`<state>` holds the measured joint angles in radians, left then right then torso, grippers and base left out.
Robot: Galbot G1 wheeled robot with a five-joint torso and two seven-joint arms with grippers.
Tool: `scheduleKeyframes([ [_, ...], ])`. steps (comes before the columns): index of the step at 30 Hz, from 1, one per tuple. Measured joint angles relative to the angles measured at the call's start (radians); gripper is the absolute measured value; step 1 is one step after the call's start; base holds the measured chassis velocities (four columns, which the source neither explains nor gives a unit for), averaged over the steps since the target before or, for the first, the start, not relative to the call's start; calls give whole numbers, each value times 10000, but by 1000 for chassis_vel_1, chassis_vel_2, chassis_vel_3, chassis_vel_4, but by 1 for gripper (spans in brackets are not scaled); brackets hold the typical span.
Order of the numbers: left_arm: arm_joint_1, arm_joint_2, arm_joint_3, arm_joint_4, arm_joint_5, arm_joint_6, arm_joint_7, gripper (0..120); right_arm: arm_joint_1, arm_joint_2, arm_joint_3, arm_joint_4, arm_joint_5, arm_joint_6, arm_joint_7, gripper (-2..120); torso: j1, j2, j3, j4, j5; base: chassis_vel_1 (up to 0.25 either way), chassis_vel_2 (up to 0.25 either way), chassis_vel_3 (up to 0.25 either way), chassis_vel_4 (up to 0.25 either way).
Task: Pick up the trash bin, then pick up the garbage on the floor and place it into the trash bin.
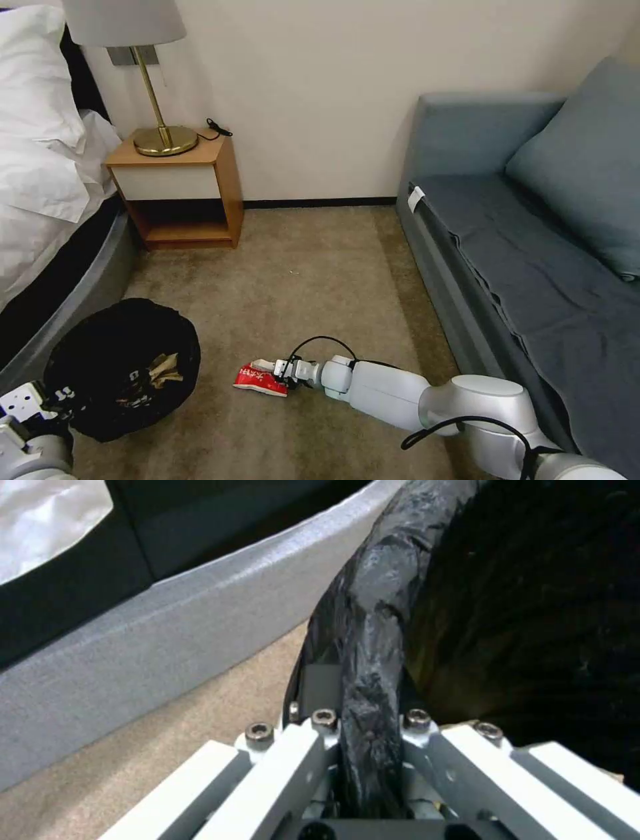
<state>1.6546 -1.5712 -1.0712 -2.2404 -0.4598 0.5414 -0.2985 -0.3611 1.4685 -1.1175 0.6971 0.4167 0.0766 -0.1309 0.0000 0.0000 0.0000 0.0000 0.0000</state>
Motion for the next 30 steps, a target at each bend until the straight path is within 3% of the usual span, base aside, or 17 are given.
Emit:
scheduleKeyframes([
  [2, -13, 1, 13, 5, 5, 0, 0, 2, 1, -21, 23, 44, 47, 63, 53, 1, 0, -1, 0, 0, 0, 0, 0, 0, 0],
  [8, -48, 4, 40, 24, 12, 0, 2, 2, -34, -155, 60, 292, 231, 205, 197, 0, 0, -1, 0, 0, 0, 0, 0, 0, 0],
  [17, -58, 60, 65, 17, 1, 32, 7, 2, 357, -1097, 1330, 1502, 335, 661, 361, 0, 0, -1, 1, 0, 0, 0, 0, 0, 0],
  [20, -110, 101, 95, 11, -24, 64, 9, 2, 424, -1669, 2599, 2547, 513, 671, 484, 0, 0, 0, 1, 0, 1, 0, 0, 0, 0],
  [26, -182, 101, 294, 42, 30, 88, 11, 2, 594, -2284, 3751, 4393, 866, 407, 821, 0, 0, 0, 0, -2, 0, 0, 0, 0, 0],
  [30, -235, 92, 458, 78, 125, 109, 11, 2, 672, -2754, 4141, 6793, 1621, -264, 1259, 0, 0, 0, 0, 0, 0, 0, 0, 0, 0],
])
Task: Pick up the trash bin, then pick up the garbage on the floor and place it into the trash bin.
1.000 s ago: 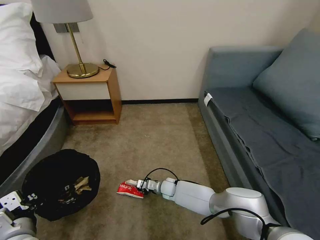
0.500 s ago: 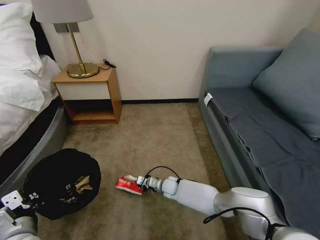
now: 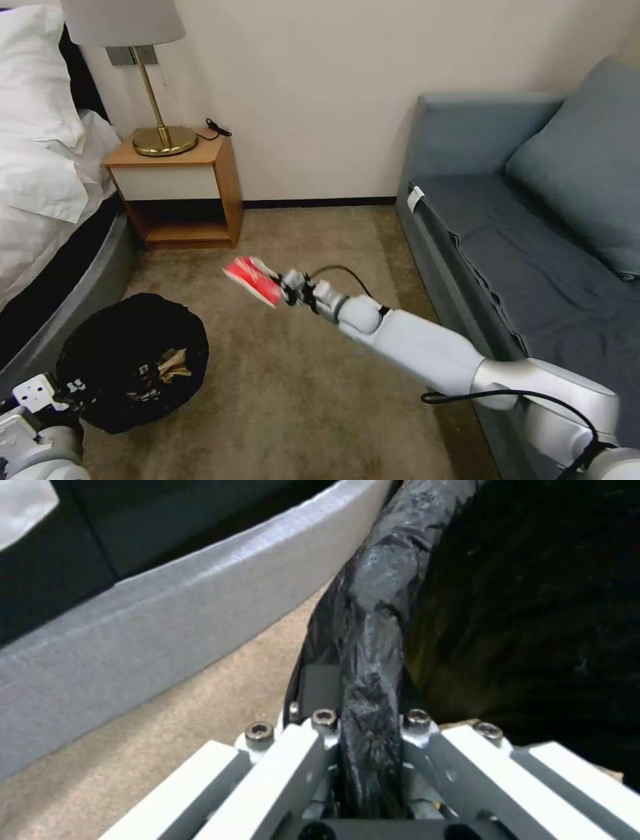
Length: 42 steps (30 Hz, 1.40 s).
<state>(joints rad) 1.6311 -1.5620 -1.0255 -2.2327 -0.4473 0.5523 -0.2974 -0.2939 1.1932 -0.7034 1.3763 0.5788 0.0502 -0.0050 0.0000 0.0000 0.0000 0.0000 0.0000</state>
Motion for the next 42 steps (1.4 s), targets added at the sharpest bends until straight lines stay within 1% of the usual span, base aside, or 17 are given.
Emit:
scheduleKeyframes([
  [1, -29, -6, 49, 0, 25, 14, -3, 2, 9, -72, -14, 643, 343, -211, 191, 0, 0, 0, 0, 0, 0, 0, 0, 0, 0],
  [2, -29, -6, 49, 0, 25, 14, -3, 2, 9, -72, -14, 643, 343, -211, 191, 0, 0, 0, 0, 0, 0, 0, 0, 0, 0],
  [3, -58, -14, 106, 0, 50, 31, -14, 2, 9, -92, -93, 1240, 720, -434, 408, 0, 0, 0, 0, -2, -1, 0, 0, 0, 0],
  [6, -95, -41, 273, -36, 102, 81, -25, 2, -33, 246, -682, 2685, 1691, -973, 1133, 0, 0, 1, 0, -1, 0, 0, 0, 0, 0],
  [9, -94, -61, 347, -55, 163, 83, -52, 2, -21, 525, -1089, 2992, 1962, -1134, 1441, 0, 0, 2, -1, 1, 0, 0, 0, 0, 0],
  [11, -76, -87, 420, -103, 225, 83, -63, 2, 33, 838, -1600, 3038, 2058, -1220, 1652, 0, 0, 1, 0, 3, -1, 0, 0, 0, 0],
  [15, -63, -130, 540, -212, 300, 83, -67, 2, 70, 1071, -2208, 2731, 1997, -1236, 1778, 0, 0, 1, 0, 1, -1, 0, 0, 0, 0],
  [24, -157, -293, 881, -308, 583, 116, -86, 2, -201, 1023, -3116, 2421, 1306, -1248, 2086, 0, 0, 1, 0, -1, -1, 0, 0, 0, 0],
  [26, -172, -325, 977, -319, 671, 117, -92, 2, -230, 1000, -3106, 2436, 1234, -1281, 2118, 7, 0, 1, 0, -1, 0, 0, 0, 0, 0],
  [27, -172, -325, 977, -319, 671, 117, -92, 2, -230, 1000, -3106, 2436, 1234, -1281, 2118, 7, 0, 1, 0, -1, 0, 0, 0, 0, 0],
  [28, -180, -341, 1022, -320, 710, 119, -93, 2, -230, 997, -3076, 2462, 1216, -1296, 2161, 10, 0, 0, 0, -1, 0, 0, 0, 0, 0],
  [32, -195, -398, 1150, -321, 827, 122, -106, 2, -162, 975, -2898, 2564, 1142, -1339, 2243, 28, 0, 1, 0, 0, 1, 0, 0, 0, 0],
  [34, -195, -404, 1161, -321, 832, 124, -106, 2, -154, 960, -2875, 2582, 1129, -1343, 2248, 32, 0, 1, 0, 0, 0, 0, 0, 0, 0],
  [37, -185, -412, 1178, -335, 816, 132, -135, 2, -189, 907, -2685, 2609, 1014, -1350, 2305, 47, 0, 1, 0, 0, 0, 0, 0, 0, 0],
  [38, -185, -412, 1178, -335, 816, 132, -135, 2, -189, 907, -2685, 2609, 1014, -1350, 2305, 47, 0, 1, 0, 0, 0, 0, 0, 0, 0],
  [40, -179, -405, 1181, -335, 648, 175, -234, 2, -245, 882, -2469, 2645, 952, -1354, 2345, 56, 0, 0, 0, 0, 1, 0, 0, 0, 0],
  [42, -190, -370, 1180, -326, 199, 288, -454, 2, -271, 833, -2148, 2774, 870, -1355, 2368, 64, 0, 0, 0, 1, 1, 0, 0, 0, 0],
])
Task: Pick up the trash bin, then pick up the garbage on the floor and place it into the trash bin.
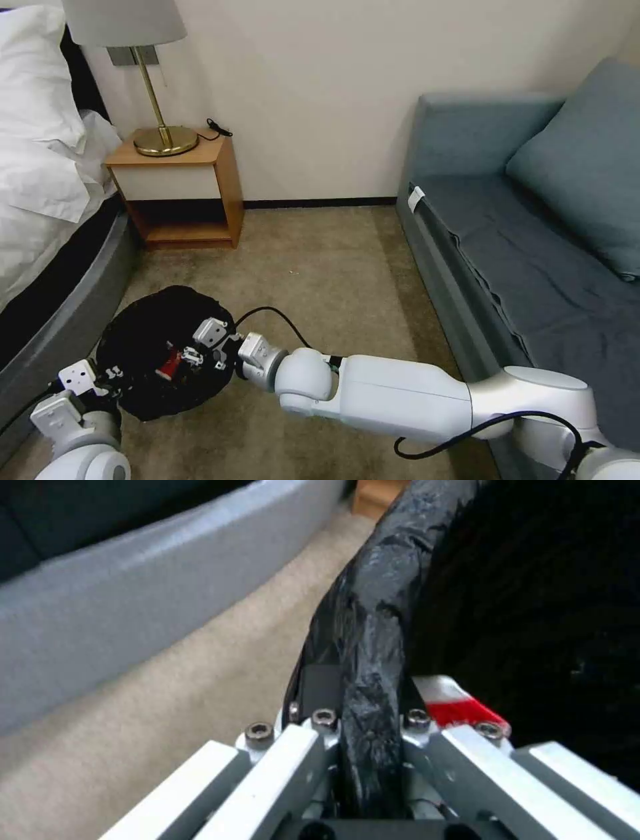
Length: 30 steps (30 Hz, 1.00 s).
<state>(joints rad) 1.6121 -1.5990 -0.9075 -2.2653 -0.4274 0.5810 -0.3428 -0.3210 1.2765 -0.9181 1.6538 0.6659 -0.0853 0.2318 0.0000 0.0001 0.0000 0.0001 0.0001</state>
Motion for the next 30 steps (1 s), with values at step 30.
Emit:
scheduleKeyframes([
  [30, -690, 456, -234, 2021, -4684, 774, -2672, 2, -1104, -1343, 1520, 1090, -401, 7, 116, 100, 0, -1, -1, 0, 7, 0, 0, 0, 0],
])
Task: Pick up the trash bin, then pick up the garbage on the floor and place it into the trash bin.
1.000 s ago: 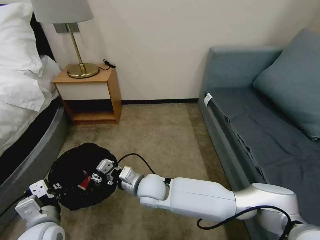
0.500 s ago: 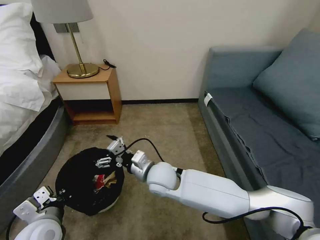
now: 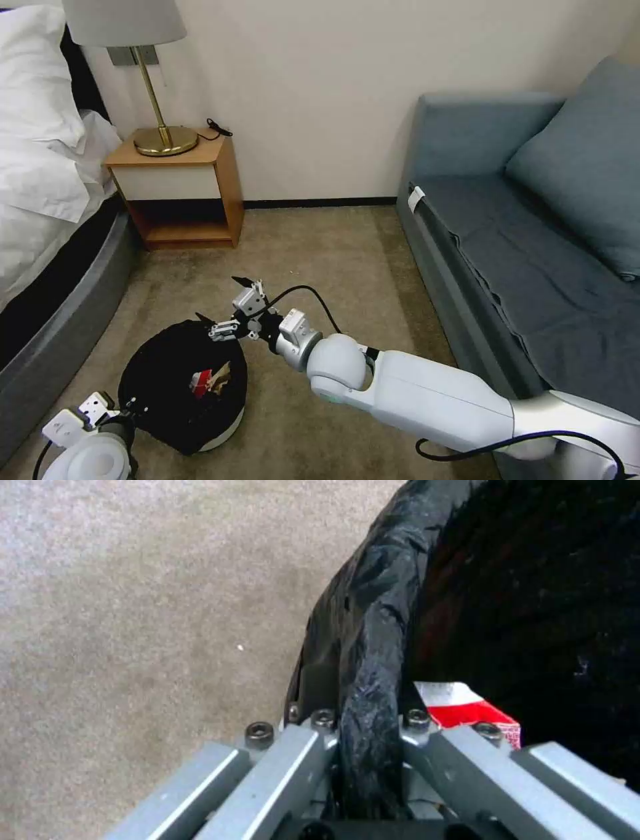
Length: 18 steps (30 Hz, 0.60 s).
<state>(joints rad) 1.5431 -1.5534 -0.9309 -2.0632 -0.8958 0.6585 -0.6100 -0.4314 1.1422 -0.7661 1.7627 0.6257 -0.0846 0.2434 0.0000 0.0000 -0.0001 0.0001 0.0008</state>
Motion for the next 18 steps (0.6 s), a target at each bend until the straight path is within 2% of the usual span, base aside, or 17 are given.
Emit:
scheduleKeyframes([
  [5, 85, -22, 40, -51, 384, -57, 355, 11, -86, -102, 49, 10, -20, 4, -3, 100, 0, 0, 0, -1, -8, 0, 0, 0, 0],
  [8, 270, -37, 60, -193, 1147, -209, 826, 26, -124, -151, 74, 10, -37, 4, -7, 100, 0, 0, 1, -3, -13, 0, 0, 0, 0],
  [9, 270, -37, 60, -193, 1147, -209, 826, 26, -124, -151, 74, 10, -37, 4, -7, 100, 0, 0, 1, -3, -13, 0, 0, 0, 0],
  [12, 615, -44, 66, -524, 1986, -458, 1550, 39, -150, -198, 117, 41, -40, 6, -15, 100, 0, 0, 1, -2, -11, 0, 0, 0, 0],
  [14, 957, -69, 61, -751, 3194, -1275, 2575, 47, -197, -240, 208, 104, -29, 10, -19, 100, 0, 0, 1, -1, -8, 0, 0, 0, 0],
  [15, 957, -69, 61, -751, 3194, -1275, 2575, 47, -197, -240, 208, 104, -29, 10, -19, 100, 0, 0, 1, -1, -8, 0, 0, 0, 0],
  [16, 1090, -78, 32, -801, 3714, -1771, 3084, 51, -221, -269, 258, 141, -15, 10, -20, 100, 0, 0, 1, -1, -8, 0, 0, 0, 0],
  [18, 1331, -97, -156, -837, 4801, -3408, 4592, 62, -348, -406, 531, 321, 123, 11, -22, 100, 0, 0, 1, 0, -7, 0, 0, 0, 0],
])
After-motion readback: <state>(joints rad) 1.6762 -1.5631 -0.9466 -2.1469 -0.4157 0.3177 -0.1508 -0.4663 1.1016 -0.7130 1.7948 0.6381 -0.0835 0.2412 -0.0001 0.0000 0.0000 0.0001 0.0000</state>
